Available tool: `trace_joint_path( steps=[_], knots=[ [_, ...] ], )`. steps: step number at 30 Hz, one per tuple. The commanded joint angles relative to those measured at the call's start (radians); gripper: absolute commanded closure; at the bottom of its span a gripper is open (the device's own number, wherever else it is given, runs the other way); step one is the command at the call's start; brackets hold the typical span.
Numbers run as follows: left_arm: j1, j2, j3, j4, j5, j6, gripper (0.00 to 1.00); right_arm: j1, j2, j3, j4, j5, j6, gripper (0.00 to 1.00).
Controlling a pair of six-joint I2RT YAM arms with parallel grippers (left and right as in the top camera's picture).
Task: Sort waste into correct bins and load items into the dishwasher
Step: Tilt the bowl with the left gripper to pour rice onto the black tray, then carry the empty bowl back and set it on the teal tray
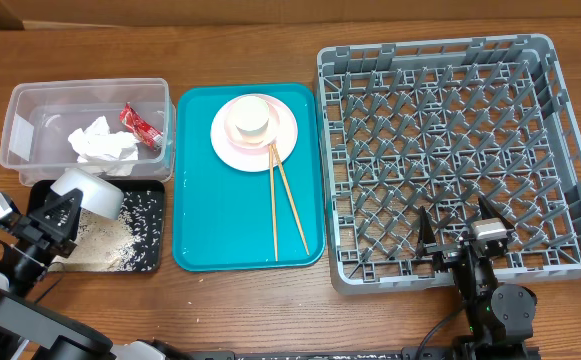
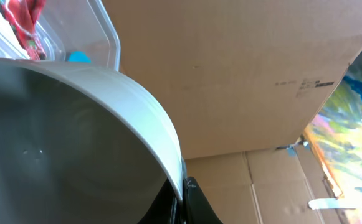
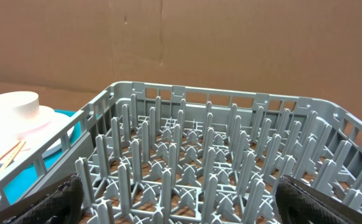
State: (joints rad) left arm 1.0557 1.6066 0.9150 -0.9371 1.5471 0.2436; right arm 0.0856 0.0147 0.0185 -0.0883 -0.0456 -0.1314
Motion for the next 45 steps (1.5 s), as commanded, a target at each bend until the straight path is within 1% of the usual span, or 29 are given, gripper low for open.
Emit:
trace_joint_path(
  steps=[1, 5, 13, 16, 18, 24, 27, 34, 36, 40, 45],
  knots=[
    [-0.005, -0.006, -0.006, 0.013, 0.034, 0.045, 0.96, -0.003, -0.012, -0.011, 0.007, 0.0, 0.0, 0.0],
    [-0.005, -0.006, -0.006, 0.022, 0.034, 0.012, 0.96, -0.003, -0.012, -0.011, 0.007, 0.0, -0.001, 0.0],
    [-0.01, -0.006, -0.006, 0.033, 0.034, 0.011, 0.96, -0.003, -0.012, -0.011, 0.007, 0.0, 0.0, 0.0],
    [-0.011, -0.006, -0.006, -0.008, 0.034, 0.003, 0.96, -0.003, -0.012, -0.011, 0.007, 0.0, 0.0, 0.0],
    [-0.011, -0.006, -0.006, 0.027, 0.032, 0.013, 0.96, -0.003, -0.012, -0.011, 0.007, 0.0, 0.0, 0.0],
    [-0.013, -0.006, -0.006, 0.011, 0.034, -0.004, 0.96, -0.003, -0.012, -0.011, 0.007, 0.0, 0.0, 0.0],
    [-0.016, -0.006, -0.006, 0.034, 0.027, -0.005, 0.96, -0.003, -0.012, -0.011, 0.007, 0.0, -0.001, 0.0],
    [-0.016, -0.006, -0.002, 0.034, 0.013, -0.012, 0.96, -0.003, -0.012, -0.011, 0.007, 0.0, 0.0, 0.0],
    [-0.016, -0.006, 0.003, 0.032, -0.01, -0.032, 0.96, -0.003, -0.012, -0.011, 0.007, 0.0, 0.0, 0.0],
    [-0.026, -0.006, 0.042, 0.0, -0.123, -0.069, 0.96, -0.003, -0.012, -0.011, 0.007, 0.0, 0.0, 0.0],
    [-0.129, -0.013, 0.134, -0.084, -0.226, -0.065, 0.96, -0.003, -0.012, -0.011, 0.007, 0.0, 0.0, 0.0]
  ],
)
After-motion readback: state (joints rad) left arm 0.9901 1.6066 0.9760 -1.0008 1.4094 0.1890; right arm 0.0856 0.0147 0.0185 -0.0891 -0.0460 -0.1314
